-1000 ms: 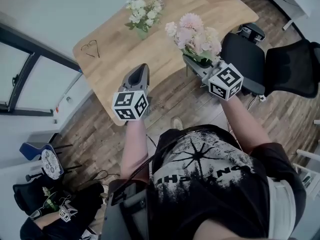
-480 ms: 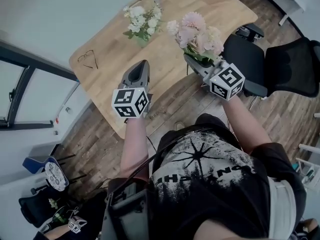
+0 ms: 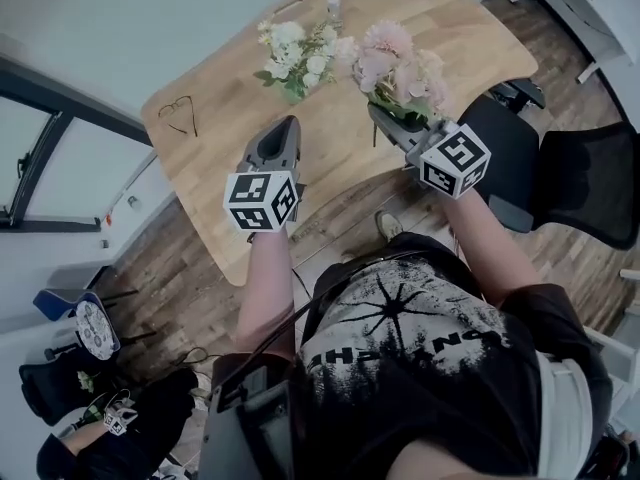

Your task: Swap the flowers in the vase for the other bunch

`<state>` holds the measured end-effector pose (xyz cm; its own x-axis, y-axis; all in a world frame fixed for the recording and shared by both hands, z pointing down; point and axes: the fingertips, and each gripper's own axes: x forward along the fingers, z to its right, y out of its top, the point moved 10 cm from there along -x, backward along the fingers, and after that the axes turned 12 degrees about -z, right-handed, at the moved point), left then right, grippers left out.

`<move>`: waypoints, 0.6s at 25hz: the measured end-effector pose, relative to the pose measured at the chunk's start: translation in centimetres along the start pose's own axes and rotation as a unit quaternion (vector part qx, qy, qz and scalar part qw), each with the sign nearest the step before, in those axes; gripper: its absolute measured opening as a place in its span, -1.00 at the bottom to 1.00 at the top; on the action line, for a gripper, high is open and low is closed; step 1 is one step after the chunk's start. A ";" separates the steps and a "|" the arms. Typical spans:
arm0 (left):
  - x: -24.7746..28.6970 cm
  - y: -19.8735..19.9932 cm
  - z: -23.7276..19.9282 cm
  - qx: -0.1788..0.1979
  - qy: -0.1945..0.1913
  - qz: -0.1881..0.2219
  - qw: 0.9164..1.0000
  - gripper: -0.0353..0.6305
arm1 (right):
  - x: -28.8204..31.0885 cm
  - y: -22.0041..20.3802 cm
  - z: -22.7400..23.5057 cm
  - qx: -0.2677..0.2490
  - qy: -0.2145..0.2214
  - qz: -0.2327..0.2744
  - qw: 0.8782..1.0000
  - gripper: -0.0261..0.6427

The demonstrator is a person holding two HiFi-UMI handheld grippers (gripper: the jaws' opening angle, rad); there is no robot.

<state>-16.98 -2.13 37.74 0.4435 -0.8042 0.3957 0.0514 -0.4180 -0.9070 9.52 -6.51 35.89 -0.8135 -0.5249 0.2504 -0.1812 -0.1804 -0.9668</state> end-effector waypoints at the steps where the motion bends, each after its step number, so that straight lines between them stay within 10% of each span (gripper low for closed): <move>1: 0.4 0.1 0.0 0.000 0.005 0.002 1.000 -0.85 | 0.2 0.1 0.6 -0.003 0.005 0.001 1.000 -0.76; 15: 7.6 4.2 0.3 0.015 0.065 -0.029 0.997 -0.84 | 2.3 1.7 9.7 -0.008 0.049 0.002 0.999 -0.76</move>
<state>-13.11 -9.82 36.87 0.3192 -0.8277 0.4616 0.1015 -0.4544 -0.8850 12.67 -16.11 35.36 -0.8640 -0.4420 0.2412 -0.1861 -0.1648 -0.9686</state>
